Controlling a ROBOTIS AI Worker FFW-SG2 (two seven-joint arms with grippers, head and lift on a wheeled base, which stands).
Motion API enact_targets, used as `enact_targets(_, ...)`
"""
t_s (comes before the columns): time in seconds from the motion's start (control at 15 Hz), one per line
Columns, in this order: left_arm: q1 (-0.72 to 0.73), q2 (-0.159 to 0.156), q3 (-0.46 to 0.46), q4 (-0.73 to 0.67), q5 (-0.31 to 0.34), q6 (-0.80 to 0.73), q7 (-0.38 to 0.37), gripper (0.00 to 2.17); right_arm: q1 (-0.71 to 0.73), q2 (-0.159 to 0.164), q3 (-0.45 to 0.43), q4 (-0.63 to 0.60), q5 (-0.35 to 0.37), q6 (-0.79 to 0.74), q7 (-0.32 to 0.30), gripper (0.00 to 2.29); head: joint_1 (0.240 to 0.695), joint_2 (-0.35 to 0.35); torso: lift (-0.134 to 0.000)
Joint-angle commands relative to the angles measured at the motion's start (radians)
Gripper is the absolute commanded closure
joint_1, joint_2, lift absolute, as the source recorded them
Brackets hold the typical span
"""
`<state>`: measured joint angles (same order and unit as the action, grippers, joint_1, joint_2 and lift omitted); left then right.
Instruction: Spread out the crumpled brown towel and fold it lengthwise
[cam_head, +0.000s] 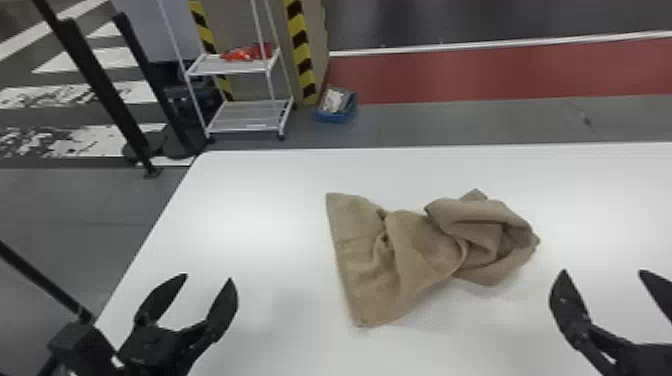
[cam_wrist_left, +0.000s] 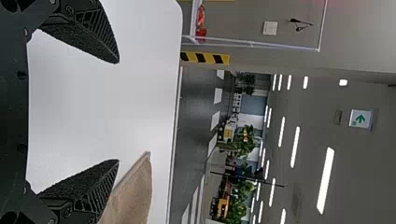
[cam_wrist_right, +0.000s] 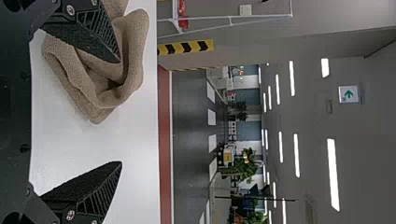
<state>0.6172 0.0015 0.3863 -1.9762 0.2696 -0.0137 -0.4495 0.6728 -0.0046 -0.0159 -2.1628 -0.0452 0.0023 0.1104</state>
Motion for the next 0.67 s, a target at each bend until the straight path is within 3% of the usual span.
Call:
enact_targets(0.0, 0.004, -0.004, 0.002, -0.001, -0.001, 0.001, 0.0, 0.13, 0.008, -0.002, 0.001, -0.008, 0.001, 0.0, 0.0, 0.11, 0.695, 0.198, -0.124)
enact_targets(0.6, 0.03, -0.004, 0.0, -0.01, 0.002, -0.015, -0.006, 0.14, 0.033, 0.0, 0.005, -0.025, 0.004, -0.006, 0.0, 0.12, 0.695, 0.204, -0.124)
